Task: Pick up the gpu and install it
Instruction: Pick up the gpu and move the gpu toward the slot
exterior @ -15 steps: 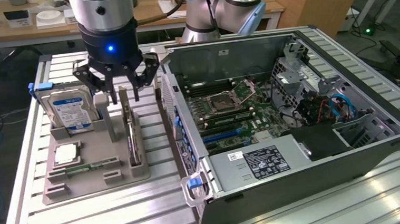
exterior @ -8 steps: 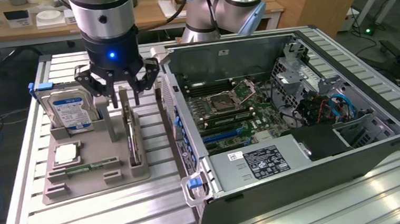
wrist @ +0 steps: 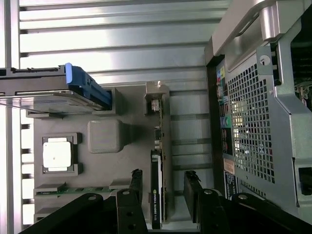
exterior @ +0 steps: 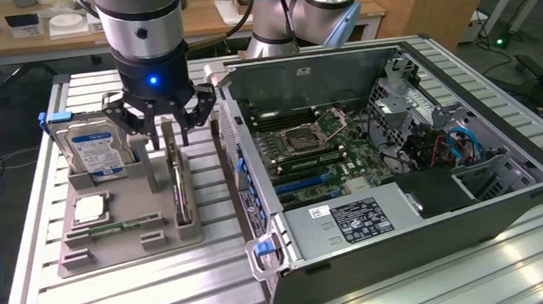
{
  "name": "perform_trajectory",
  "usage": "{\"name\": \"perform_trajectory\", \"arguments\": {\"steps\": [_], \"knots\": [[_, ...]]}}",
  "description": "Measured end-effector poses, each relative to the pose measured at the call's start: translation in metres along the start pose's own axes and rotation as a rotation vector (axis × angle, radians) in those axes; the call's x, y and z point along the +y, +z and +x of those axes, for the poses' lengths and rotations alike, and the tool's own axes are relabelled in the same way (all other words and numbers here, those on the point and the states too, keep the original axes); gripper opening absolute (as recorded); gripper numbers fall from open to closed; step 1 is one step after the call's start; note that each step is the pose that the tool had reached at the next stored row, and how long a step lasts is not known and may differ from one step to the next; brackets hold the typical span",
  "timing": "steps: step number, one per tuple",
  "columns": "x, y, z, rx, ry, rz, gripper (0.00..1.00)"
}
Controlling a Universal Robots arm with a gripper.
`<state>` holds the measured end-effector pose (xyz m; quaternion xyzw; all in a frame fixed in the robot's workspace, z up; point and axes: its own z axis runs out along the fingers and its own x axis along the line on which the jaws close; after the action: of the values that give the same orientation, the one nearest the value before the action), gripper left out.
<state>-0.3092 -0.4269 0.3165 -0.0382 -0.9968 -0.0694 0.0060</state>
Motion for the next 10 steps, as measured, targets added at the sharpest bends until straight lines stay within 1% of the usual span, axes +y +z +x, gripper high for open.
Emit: {"name": "perform_trajectory", "arguments": {"steps": [3,6,10], "knots": [[-0.0001,0.0004,0.0001,0.0011,-0.009,-0.0001,0.47],[-0.0003,0.0021,0.0001,0.0084,-0.059,0.001,0.47],[-0.0043,0.0073,-0.0002,0.0102,-0.071,0.0011,0.47]]}}
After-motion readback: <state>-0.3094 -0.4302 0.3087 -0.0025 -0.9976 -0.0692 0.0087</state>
